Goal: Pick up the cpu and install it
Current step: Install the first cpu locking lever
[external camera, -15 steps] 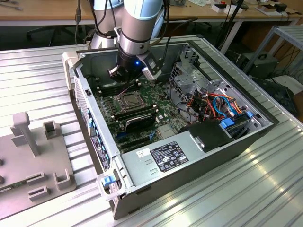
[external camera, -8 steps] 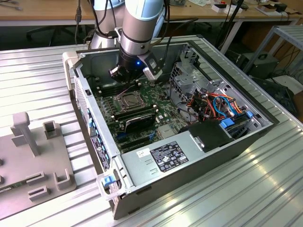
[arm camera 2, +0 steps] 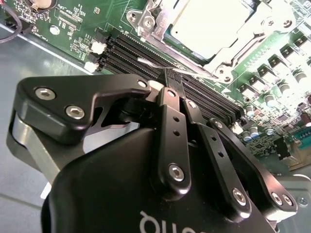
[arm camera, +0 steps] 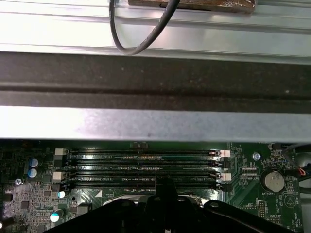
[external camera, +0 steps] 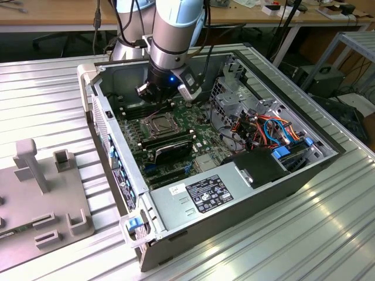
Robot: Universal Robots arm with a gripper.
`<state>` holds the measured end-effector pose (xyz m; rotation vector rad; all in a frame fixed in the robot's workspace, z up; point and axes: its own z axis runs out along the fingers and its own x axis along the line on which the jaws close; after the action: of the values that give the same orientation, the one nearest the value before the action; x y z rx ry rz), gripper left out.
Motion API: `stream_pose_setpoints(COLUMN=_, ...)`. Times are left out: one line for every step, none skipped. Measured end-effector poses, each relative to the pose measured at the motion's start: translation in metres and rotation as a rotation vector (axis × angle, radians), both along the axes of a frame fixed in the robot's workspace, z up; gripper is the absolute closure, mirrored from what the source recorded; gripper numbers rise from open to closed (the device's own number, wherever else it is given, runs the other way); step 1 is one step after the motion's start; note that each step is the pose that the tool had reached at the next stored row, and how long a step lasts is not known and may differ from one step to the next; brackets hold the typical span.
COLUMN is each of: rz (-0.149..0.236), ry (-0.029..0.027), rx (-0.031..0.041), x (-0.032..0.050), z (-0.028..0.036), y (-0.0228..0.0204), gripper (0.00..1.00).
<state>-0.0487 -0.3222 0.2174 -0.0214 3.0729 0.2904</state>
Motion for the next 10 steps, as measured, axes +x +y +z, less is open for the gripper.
stream_pose_setpoints(rz=0.000, ry=-0.0001, rx=0.0000, x=0.0001, z=-0.0006, y=0.0000, gripper=0.89)
stream_pose_setpoints(rz=0.000, ry=0.0000, rx=0.0000, x=0.0002, z=-0.0016, y=0.0000, gripper=0.89)
stream_pose_setpoints(rz=0.000, ry=0.0000, rx=0.0000, x=0.0003, z=-0.0023, y=-0.0001, gripper=0.89)
stream_pose_setpoints(rz=0.000, ry=0.0000, rx=-0.0001, x=0.0004, z=-0.0029, y=-0.0001, gripper=0.89)
stream_pose_setpoints(rz=0.000, ry=0.0001, rx=-0.0002, x=0.0005, z=-0.0035, y=-0.0001, gripper=0.89)
stream_pose_setpoints(rz=0.000, ry=0.0002, rx=-0.0003, x=0.0005, z=-0.0035, y=-0.0001, gripper=0.89)
stream_pose_setpoints(rz=0.000, ry=0.0001, rx=-0.0003, x=0.0005, z=-0.0036, y=-0.0001, gripper=0.89)
stream_pose_setpoints(rz=0.000, ry=0.0000, rx=-0.0001, x=0.0005, z=-0.0037, y=0.0000, gripper=0.89)
stream_pose_setpoints(rz=0.000, ry=-0.0002, rx=0.0002, x=0.0006, z=-0.0042, y=0.0000, gripper=0.89)
stream_pose_setpoints(rz=0.000, ry=-0.0002, rx=0.0002, x=0.0007, z=-0.0047, y=0.0000, gripper=0.89)
